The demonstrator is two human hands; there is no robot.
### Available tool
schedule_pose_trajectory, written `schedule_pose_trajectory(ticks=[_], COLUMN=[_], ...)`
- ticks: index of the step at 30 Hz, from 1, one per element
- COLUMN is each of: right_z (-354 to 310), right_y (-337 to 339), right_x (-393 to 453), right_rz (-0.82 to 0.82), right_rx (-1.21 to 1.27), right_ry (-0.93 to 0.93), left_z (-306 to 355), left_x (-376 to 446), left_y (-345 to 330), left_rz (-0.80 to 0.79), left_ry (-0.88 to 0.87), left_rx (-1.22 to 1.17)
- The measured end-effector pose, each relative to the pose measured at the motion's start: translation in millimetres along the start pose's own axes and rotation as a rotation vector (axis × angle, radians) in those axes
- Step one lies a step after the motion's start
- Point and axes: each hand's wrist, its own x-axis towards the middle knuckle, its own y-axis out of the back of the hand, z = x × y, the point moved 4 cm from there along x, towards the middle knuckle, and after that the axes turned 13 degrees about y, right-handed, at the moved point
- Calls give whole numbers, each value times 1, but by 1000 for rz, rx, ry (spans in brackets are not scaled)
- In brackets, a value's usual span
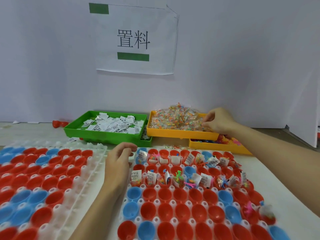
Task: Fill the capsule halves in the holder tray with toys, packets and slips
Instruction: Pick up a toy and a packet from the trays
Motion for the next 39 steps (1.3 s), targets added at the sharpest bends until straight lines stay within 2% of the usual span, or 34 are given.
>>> schedule_pose_trajectory(ticks=[14, 19, 25, 28, 31, 39], right_z=[7, 6, -8, -16, -27, -41], right_y=[17, 27, 48, 58, 67, 75], right_x=[-10, -27, -102, -154, -186, -206], right_rz=[117, 183, 203, 125, -87, -428], right_rx=[140, 416, 673, 659, 548, 382], right_ry=[-4, -86, 17, 130, 207, 293], left_z=[3, 1, 2, 4, 6, 5], left_x=[-3, -3, -3, -4, -5, -3], left_y=[-1, 1, 1, 0, 0, -1], left_rz=[-13, -3, -9, -10, -15, -33], left_ry=[-10, -8, -8, -22, -24, -26], left_rx=[38, 33, 13, 28, 51, 87])
